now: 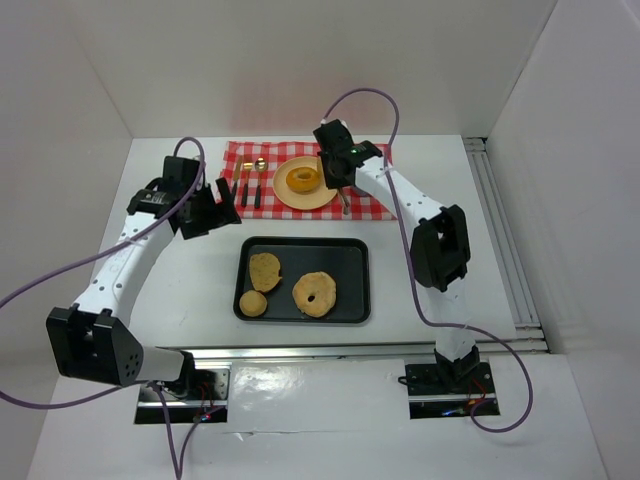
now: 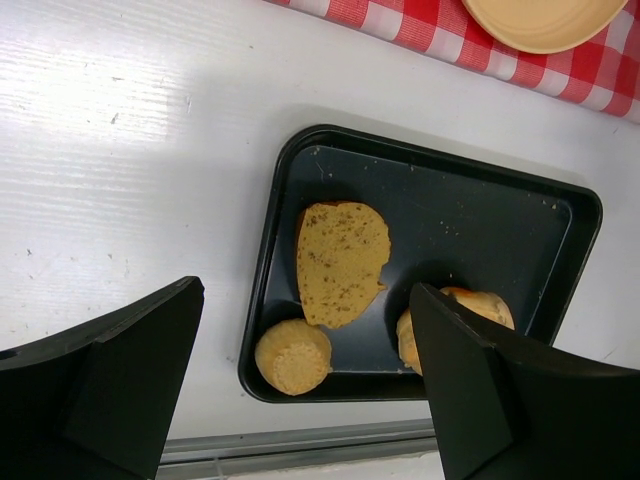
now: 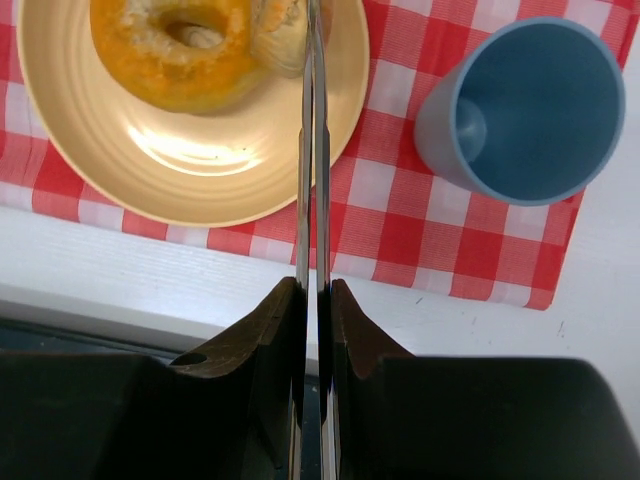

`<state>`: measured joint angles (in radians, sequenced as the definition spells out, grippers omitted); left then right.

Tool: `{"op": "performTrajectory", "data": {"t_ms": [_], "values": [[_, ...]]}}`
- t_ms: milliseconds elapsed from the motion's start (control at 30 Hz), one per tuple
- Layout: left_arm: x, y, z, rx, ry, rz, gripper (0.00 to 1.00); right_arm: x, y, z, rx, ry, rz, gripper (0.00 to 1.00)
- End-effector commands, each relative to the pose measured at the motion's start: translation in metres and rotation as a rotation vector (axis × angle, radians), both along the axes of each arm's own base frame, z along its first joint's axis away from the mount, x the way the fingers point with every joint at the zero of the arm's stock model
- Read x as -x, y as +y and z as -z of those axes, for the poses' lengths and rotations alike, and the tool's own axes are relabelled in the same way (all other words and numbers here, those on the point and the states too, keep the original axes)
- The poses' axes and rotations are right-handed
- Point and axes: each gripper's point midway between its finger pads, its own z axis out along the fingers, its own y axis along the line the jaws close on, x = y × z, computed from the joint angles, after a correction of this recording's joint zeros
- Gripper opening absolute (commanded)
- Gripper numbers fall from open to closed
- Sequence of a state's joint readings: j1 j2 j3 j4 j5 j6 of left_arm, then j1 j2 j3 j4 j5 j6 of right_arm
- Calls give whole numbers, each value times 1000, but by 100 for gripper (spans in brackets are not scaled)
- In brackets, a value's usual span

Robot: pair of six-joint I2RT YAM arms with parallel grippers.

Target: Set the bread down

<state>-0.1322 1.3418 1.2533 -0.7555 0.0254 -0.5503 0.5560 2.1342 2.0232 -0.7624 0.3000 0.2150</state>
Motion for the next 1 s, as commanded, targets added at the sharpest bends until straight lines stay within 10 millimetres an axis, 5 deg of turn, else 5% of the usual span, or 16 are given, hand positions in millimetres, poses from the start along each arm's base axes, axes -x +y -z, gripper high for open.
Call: {"op": "performTrajectory", "data": {"t_ms": [0,233,767,900,967], "values": [[-11,-1,-13,10,-37,17,98,-16,-5,-23,1,-96,32,14],[-16,-5,-14,24,-34,28,98,-22,-19,-37,-4,-141,70,14],[-16,-7,-12,30,-24,34,96,-10,10,5,-10,-38,-28,17],[-16,-5,-11,23,-25,28,96,-8,17,-2,-22,-44,-44,39],[-16,-5,-11,23,-25,28,96,-8,17,-6,-27,-51,-44,41]]}}
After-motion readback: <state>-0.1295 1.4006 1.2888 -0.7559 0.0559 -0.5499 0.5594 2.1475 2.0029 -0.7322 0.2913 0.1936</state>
